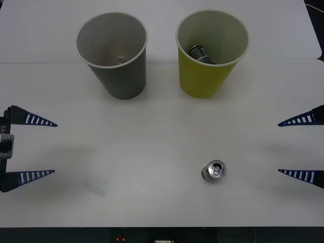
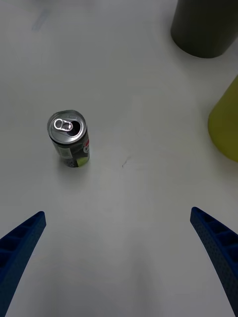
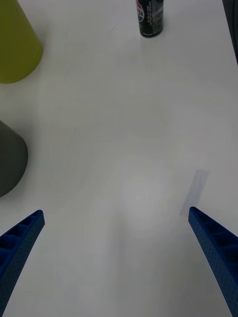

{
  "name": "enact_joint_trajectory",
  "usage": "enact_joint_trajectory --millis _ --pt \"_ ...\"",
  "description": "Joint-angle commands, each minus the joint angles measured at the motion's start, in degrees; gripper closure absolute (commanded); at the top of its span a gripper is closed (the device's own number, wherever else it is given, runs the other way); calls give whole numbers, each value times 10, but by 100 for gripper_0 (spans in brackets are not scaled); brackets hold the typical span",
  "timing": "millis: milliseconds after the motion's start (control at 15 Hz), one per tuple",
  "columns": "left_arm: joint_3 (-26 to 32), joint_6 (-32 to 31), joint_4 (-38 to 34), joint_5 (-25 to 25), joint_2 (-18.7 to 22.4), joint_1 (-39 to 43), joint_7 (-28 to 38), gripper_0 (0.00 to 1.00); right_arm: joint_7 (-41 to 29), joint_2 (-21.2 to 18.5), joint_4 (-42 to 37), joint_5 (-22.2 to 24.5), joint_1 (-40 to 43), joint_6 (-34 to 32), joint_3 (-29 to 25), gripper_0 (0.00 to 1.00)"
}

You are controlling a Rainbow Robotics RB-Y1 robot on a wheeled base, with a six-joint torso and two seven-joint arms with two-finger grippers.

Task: Put the can into the green bin and the plastic bottle into the gray bin

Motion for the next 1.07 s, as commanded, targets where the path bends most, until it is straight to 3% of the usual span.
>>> enact_joint_trajectory --millis 67,267,467,1067 --pt "0 0 0 0 0 0 0 0 1 -2 7 0 -1 2 1 0" --pt "0 0 0 0 0 0 0 0 4 -27 7 -12 4 19 4 0" --pt "0 0 0 0 0 0 0 0 5 -15 17 -15 6 13 6 0" --pt "0 0 0 0 0 0 0 0 34 138 95 -13 -10 -66 6 0"
